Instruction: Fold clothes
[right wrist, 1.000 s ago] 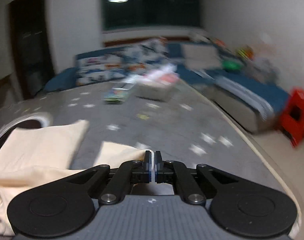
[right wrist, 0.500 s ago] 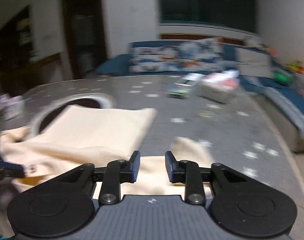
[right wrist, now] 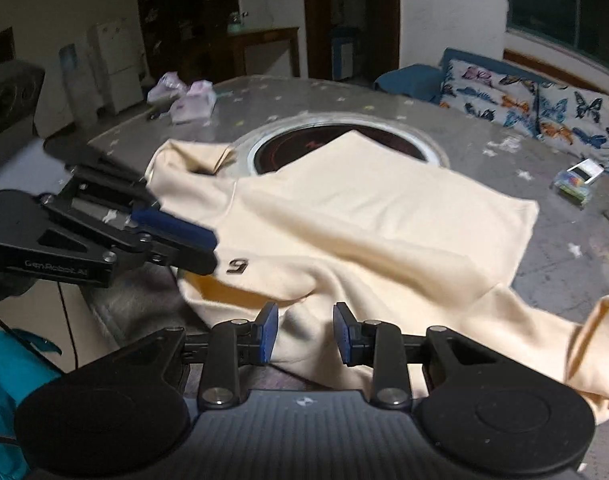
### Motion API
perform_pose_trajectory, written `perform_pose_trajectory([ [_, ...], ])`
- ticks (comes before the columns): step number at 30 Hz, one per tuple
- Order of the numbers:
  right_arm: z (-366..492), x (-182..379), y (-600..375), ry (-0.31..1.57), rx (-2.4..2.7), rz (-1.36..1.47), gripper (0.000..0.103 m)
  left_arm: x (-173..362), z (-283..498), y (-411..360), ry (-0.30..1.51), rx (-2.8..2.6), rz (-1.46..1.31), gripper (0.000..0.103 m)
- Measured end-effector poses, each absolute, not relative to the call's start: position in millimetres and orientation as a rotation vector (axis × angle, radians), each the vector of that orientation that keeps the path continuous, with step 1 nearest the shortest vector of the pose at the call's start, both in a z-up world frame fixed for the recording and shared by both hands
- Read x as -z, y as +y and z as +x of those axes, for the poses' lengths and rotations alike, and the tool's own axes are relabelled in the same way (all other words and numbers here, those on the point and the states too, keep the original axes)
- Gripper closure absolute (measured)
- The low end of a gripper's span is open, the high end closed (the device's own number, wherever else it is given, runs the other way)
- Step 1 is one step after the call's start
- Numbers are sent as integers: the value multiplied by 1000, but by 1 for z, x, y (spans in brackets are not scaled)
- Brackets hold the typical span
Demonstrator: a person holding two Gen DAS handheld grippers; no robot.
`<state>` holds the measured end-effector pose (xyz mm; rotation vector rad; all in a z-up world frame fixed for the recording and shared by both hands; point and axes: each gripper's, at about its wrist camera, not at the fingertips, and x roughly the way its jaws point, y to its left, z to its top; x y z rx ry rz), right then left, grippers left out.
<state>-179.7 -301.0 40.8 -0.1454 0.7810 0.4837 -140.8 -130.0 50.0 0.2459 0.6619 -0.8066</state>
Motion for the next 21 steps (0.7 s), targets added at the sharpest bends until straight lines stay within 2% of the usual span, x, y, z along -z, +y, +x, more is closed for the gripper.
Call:
perform_pose_trajectory([
  [2,-179,-36,-299,788,-475,-165,74,-46,-139,-134,663,803,259,70],
  [3,-178,-33,-299,791,-468,-176,78,-44,-138,-136,667,806,266,70],
  [4,-178,-31,-298,793,-464,-181,84,-42,-137,-138,670,808,278,70],
  [5,-177,-30,-299,794,-464,-178,95,-40,-136,-140,673,809,291,72],
  [6,-177,-30,-300,792,-464,-176,96,-38,-136,-141,675,804,302,83],
  [7,-179,-32,-302,787,-466,-173,97,-37,-136,-142,677,798,312,89],
  [9,-184,-38,-306,772,-479,-170,98,-39,-137,-138,680,802,295,96],
  [11,-194,-47,-308,767,-511,-182,98,-45,-142,-130,665,823,275,96],
  [15,-214,-57,-310,787,-578,-211,99,-53,-154,-114,635,867,260,97],
  [20,-224,-44,-308,871,-639,-213,97,-39,-154,-112,722,881,286,96],
  [21,-224,-45,-310,871,-640,-199,96,-40,-153,-111,730,885,279,93],
])
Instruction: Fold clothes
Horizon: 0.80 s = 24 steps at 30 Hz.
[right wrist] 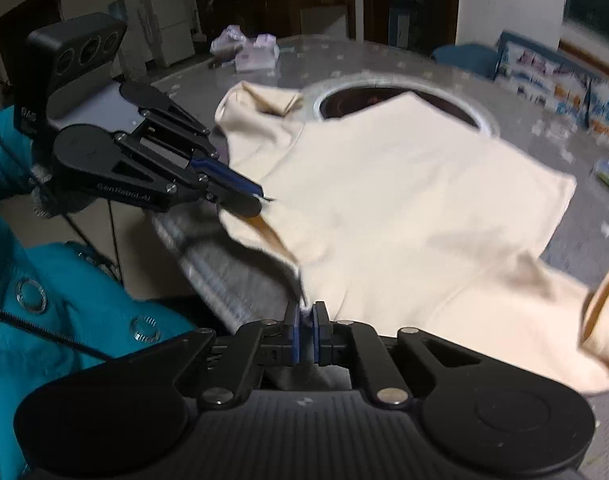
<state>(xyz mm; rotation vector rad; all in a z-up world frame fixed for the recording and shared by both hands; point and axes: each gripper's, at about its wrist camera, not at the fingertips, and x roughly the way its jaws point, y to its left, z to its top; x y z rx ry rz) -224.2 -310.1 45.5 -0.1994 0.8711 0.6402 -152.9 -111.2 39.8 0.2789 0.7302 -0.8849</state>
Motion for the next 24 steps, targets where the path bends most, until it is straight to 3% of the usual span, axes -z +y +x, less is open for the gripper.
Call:
perform_pose_trajectory([
  [7,-213,-66,-351,791,-508,-59,87,-64,-137,-115,639,883,213,93],
  [15,-173,-33,-416,774,-201,135,87,-47,-109,-166,682,904,114,93],
  [24,-160,-17,-476,734,61,124,87,-22,-119,-199,764,991,162,92],
])
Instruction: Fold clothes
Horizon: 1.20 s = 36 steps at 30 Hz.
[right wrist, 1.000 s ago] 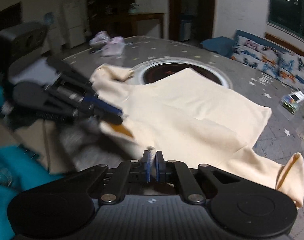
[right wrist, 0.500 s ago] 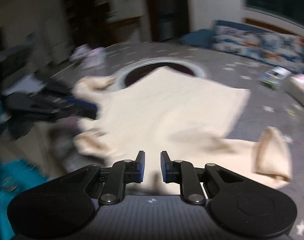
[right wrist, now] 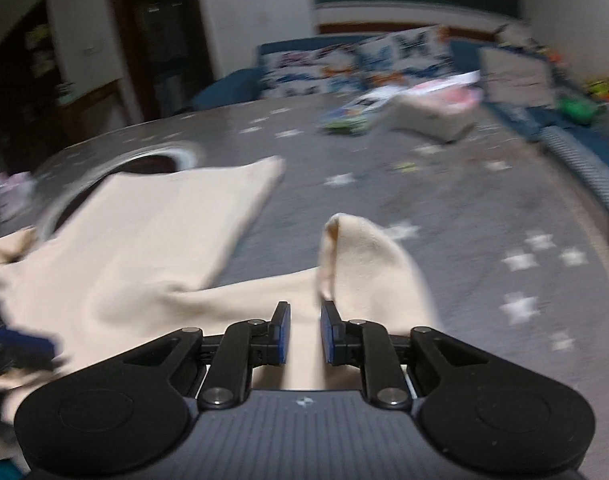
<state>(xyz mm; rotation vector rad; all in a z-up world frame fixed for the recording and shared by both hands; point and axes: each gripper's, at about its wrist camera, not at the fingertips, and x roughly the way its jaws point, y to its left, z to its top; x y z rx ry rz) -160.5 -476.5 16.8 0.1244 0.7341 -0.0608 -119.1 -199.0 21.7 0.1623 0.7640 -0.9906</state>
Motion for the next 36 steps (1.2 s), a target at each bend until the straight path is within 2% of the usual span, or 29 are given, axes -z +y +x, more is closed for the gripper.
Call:
perform_pose_trajectory([
  [7,-165,-30,-511,693,288,68,83,-16,-129,-199,779,1025,172,83],
  [11,-166,-39,-492,676,193,62,71,-20,-128,-201,767,1028,173,83],
  [24,-131,-25,-379,715,-231,-64,72,-22,-131,-197,797,1043,137,83],
  [29,-126,-20,-376,753,-215,-114,72,-39,-117,-156,729,901,92,81],
  [36,-138,-37,-354,704,-287,-116,72,-49,-78,-91,670,523,109,81],
])
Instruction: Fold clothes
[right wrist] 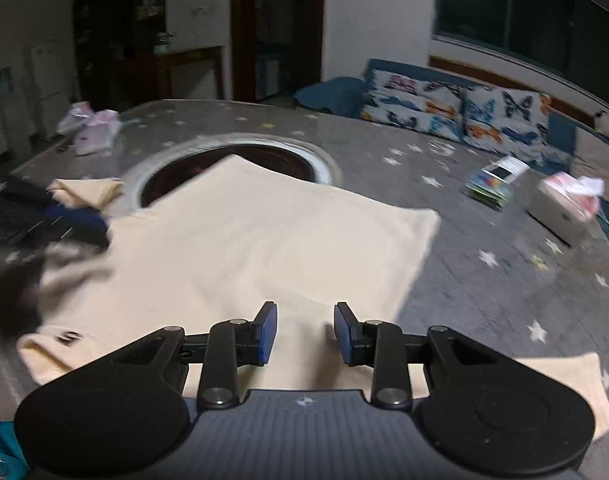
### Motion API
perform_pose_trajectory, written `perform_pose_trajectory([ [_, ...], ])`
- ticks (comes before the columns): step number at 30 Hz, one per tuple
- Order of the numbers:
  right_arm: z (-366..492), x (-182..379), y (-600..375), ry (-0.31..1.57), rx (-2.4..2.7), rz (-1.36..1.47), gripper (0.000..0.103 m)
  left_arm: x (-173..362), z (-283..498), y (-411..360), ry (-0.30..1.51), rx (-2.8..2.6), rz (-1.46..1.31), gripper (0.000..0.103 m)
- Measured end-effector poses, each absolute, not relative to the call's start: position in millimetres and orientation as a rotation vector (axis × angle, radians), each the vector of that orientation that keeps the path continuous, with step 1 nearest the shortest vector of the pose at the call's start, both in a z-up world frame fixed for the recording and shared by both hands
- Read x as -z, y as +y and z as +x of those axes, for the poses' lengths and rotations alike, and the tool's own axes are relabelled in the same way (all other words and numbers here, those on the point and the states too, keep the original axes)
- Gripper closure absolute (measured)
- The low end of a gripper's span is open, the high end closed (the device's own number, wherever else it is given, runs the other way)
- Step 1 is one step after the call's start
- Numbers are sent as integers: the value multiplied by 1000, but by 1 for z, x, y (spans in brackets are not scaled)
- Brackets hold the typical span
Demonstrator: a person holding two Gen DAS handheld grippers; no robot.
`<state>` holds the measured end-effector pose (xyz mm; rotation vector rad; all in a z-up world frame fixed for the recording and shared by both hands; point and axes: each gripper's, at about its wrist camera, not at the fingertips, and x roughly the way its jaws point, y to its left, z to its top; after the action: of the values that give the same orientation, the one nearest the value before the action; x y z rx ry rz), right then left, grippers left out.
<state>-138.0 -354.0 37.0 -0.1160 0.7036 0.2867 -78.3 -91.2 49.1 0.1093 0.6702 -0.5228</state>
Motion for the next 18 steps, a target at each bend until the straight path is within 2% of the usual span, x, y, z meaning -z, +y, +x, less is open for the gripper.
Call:
perform_pose_trajectory([
  [2,-139,-38,-345,707,-325,-115,72,-52,-75,-79,633,437,169,81],
  [6,-136,-32,-332,731,-366,-116,71,-47,-75,-65,559,333,329,61],
  [8,-134,-28,-329,743,-373,-116,71,-40,-73,-64,563,345,380,58],
  [18,-129,-18,-327,790,-360,-109,68,-16,-51,-58,618,314,447,59],
])
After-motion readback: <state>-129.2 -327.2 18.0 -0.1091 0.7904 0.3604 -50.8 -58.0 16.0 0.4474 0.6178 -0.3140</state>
